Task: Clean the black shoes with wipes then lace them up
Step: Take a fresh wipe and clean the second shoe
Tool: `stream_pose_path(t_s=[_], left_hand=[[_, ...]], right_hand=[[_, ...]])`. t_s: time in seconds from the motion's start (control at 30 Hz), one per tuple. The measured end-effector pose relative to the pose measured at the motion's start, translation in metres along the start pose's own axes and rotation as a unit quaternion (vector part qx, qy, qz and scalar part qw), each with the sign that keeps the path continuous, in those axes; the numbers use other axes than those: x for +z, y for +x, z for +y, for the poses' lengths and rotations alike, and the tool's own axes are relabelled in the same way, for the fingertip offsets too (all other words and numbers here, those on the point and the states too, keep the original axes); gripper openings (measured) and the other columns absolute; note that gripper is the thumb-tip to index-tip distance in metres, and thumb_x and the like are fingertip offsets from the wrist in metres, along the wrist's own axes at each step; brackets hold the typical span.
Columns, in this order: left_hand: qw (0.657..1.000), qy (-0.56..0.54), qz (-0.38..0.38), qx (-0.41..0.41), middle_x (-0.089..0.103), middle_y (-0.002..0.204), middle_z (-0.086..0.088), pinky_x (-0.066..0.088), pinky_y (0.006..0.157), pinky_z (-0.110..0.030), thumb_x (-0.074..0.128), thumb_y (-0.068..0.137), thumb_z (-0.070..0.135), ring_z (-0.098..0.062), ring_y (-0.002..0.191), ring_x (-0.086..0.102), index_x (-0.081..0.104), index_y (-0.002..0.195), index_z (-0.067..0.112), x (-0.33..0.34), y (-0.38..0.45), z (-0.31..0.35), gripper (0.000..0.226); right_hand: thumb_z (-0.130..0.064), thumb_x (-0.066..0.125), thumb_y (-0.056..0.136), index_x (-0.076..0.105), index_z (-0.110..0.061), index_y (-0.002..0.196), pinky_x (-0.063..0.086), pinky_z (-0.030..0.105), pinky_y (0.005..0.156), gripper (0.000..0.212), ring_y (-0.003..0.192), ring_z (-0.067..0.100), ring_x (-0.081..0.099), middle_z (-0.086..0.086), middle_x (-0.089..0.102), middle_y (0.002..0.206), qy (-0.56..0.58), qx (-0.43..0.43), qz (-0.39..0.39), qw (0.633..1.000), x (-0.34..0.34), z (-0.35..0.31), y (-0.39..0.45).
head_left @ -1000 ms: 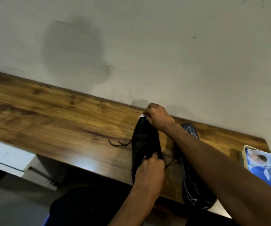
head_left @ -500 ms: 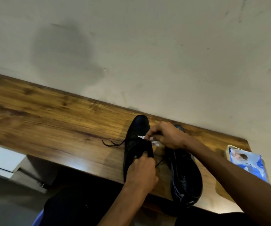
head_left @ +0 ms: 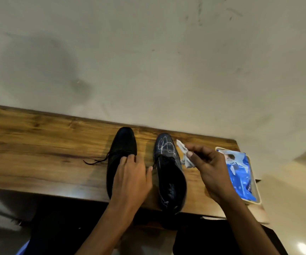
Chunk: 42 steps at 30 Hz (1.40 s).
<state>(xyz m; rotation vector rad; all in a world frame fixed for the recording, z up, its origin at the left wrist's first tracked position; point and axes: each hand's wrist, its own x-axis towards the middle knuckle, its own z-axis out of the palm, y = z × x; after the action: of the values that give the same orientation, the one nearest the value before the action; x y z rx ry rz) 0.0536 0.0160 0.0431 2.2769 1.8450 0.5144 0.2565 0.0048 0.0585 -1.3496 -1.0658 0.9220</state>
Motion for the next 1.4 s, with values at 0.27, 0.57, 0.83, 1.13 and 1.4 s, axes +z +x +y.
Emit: stream_pose_path(t_s=[0.27, 0.57, 0.83, 1.13, 1.4], left_hand=[[0.807, -0.478, -0.296, -0.181, 0.069, 0.097, 0.007, 0.051, 0.089, -0.030, 0.064, 0.091, 0.035, -0.007, 0.091, 0.063, 0.066, 0.096, 0.021, 0.031, 0.009, 0.058, 0.016], [0.547, -0.722, -0.228, -0.357, 0.071, 0.063, -0.001, 0.050, 0.045, -0.018, 0.064, 0.092, 0.027, -0.009, 0.051, 0.067, 0.069, 0.106, 0.008, 0.052, 0.030, 0.094, 0.024], [0.467, -0.776, -0.170, -0.389, 0.078, 0.090, -0.011, 0.056, 0.052, -0.026, 0.044, 0.098, 0.055, -0.021, 0.075, 0.076, 0.066, 0.116, 0.009, 0.060, 0.035, 0.098, 0.055], [0.560, -0.772, -0.181, -0.240, 0.068, 0.127, -0.009, 0.044, 0.106, -0.039, 0.063, 0.084, 0.013, -0.024, 0.122, 0.061, 0.057, 0.135, 0.011, 0.040, 0.016, 0.074, 0.051], [0.577, -0.768, -0.176, -0.214, 0.069, 0.125, -0.008, 0.044, 0.106, -0.042, 0.067, 0.079, 0.016, -0.026, 0.119, 0.063, 0.055, 0.136, 0.013, 0.015, 0.005, 0.041, 0.059]], right_hand=[[0.000, 0.066, 0.093, 0.072, -0.012, 0.109, 0.058, 0.028, 0.073, 0.021, 0.095, 0.027, 0.071, 0.011, 0.074, 0.111, 0.088, 0.102, 0.071, 0.988, -0.025, 0.020, 0.022], [-0.005, 0.066, 0.095, 0.072, -0.018, 0.112, 0.059, 0.023, 0.074, 0.023, 0.095, 0.013, 0.071, -0.002, 0.074, 0.107, -0.048, 0.071, 0.075, 0.993, -0.038, 0.025, 0.034], [-0.002, 0.064, 0.095, 0.071, -0.024, 0.106, 0.057, 0.017, 0.071, 0.025, 0.086, -0.002, 0.070, -0.007, 0.074, 0.102, -0.069, 0.041, 0.046, 0.996, -0.039, 0.025, 0.034], [-0.009, 0.066, 0.095, 0.075, -0.023, 0.114, 0.053, 0.015, 0.077, 0.025, 0.095, 0.002, 0.066, -0.011, 0.072, 0.105, -0.267, -0.130, 0.038, 0.954, -0.038, 0.021, 0.040], [-0.007, 0.065, 0.094, 0.073, -0.010, 0.118, 0.048, 0.019, 0.082, 0.025, 0.097, 0.015, 0.061, 0.006, 0.066, 0.111, -0.401, -0.271, 0.031, 0.874, 0.004, 0.015, 0.032]])
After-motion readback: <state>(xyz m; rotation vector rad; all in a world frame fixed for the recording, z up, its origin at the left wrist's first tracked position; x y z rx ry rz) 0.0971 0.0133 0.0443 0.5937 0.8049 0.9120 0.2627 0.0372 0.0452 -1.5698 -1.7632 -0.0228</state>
